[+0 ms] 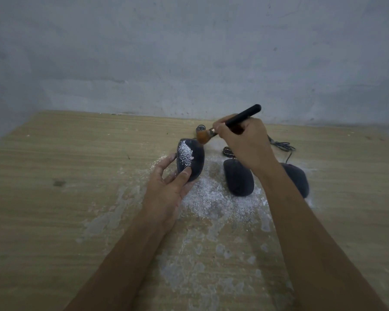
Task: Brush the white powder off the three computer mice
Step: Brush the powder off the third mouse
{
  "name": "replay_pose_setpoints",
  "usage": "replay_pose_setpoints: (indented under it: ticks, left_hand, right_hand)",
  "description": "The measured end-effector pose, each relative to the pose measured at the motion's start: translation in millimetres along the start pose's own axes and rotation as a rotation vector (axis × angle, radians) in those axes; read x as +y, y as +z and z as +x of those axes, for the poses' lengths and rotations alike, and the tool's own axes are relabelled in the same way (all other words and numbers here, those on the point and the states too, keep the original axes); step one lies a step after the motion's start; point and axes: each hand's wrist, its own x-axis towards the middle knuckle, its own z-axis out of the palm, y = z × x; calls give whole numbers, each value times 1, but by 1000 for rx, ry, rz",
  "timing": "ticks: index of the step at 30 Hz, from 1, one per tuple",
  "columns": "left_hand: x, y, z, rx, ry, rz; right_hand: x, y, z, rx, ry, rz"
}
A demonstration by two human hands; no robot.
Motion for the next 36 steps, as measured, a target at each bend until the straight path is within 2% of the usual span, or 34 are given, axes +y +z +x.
replay_pose_setpoints:
  ticks: [4,9,14,18,22,27,32,36]
  left_hand:
    - [-2,-2,1,-15,11,64]
    - [-4,-1,-4,-64,7,115]
    - [-3,-1,-7,-87,3,138]
    - [-4,-2,-8,-101,0,138]
    - [-6,-3,-8,-136,4,170]
    - [-6,-3,-7,-132,5,168]
    - [-6,-3,-6,-128,4,169]
    - [-5,-3,-5,-132,5,140]
  right_hand:
    - [-1,5,-2,-89,-14,-16]
    - [0,13,0,25,-33,30]
    - [5,18,0,5,-1,-6]
    - [6,21,4,113,14,36]
    - [5,24,2,28,-22,23]
    - [4,24,5,157,0,160]
    - [7,25,1,-4,-5,42]
    - [7,20,4,163,6,122]
